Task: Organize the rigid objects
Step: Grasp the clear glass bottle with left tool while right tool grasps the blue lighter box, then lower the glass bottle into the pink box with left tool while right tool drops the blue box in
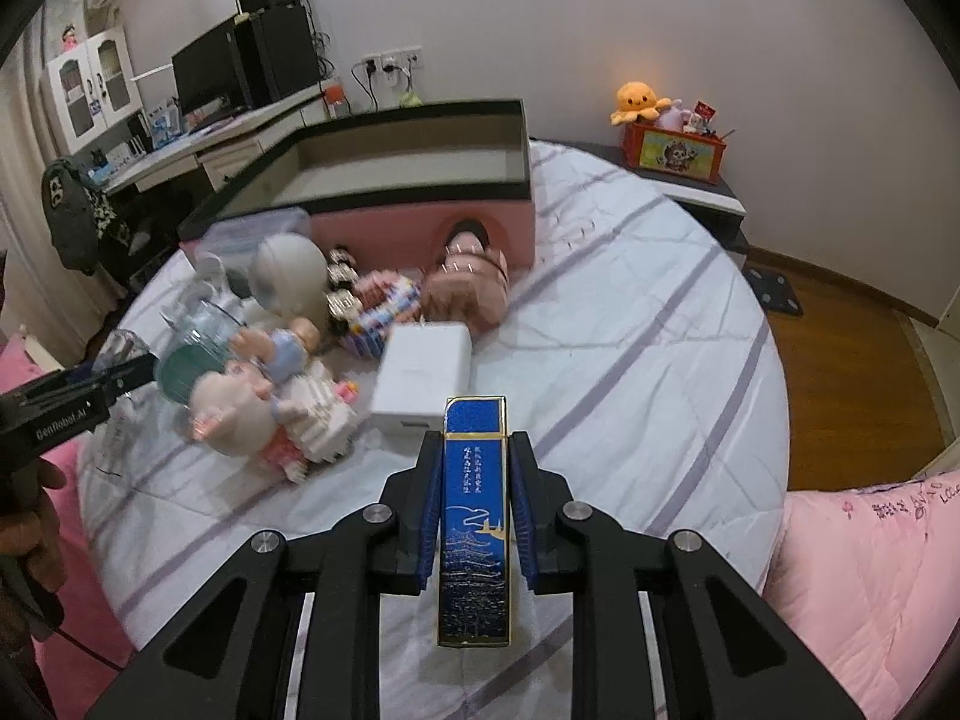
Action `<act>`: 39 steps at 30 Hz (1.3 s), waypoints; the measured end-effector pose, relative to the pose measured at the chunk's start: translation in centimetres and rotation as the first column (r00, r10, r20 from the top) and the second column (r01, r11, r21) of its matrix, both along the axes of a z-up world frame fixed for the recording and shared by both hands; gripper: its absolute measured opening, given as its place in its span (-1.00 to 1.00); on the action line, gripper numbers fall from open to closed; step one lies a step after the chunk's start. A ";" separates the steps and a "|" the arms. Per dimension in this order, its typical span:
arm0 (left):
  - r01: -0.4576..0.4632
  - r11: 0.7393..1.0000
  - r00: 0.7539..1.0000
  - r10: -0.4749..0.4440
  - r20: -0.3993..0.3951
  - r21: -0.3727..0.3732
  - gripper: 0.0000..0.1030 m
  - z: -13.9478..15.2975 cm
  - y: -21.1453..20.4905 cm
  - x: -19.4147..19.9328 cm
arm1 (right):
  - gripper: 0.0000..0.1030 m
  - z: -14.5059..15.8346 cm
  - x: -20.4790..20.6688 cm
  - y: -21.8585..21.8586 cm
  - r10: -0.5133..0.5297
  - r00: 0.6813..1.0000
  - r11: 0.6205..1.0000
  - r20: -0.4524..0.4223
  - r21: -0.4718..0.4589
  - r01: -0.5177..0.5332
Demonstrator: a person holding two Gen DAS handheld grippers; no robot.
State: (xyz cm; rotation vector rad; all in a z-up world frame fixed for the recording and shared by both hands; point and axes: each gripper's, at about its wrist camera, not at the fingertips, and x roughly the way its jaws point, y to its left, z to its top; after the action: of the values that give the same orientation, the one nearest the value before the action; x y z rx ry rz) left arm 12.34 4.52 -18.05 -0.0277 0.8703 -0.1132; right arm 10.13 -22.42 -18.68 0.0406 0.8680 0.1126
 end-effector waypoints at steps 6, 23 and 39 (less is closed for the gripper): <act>0.018 1.000 0.998 -0.019 0.065 0.014 -0.03 3.5 -1.1 0.5 | -0.59 3.1 1.5 1.0 0.052 0.996 0.998 0.067 0.018 -0.053; 0.042 0.999 0.996 -0.041 0.075 -0.008 -0.03 5.8 -5.4 16.8 | -0.59 4.3 19.7 4.8 0.111 0.993 0.993 0.044 0.043 -0.112; 0.009 0.999 1.000 -0.009 0.015 0.041 0.42 3.2 -5.3 18.6 | 0.59 1.5 21.4 5.4 0.067 0.998 0.998 -0.021 -0.010 -0.068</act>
State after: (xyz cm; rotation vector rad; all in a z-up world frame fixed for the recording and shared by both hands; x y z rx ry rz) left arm 30.94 -0.76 -14.86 0.0151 0.8578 -0.1041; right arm 31.52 -17.00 -17.16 0.0026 0.8907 0.1712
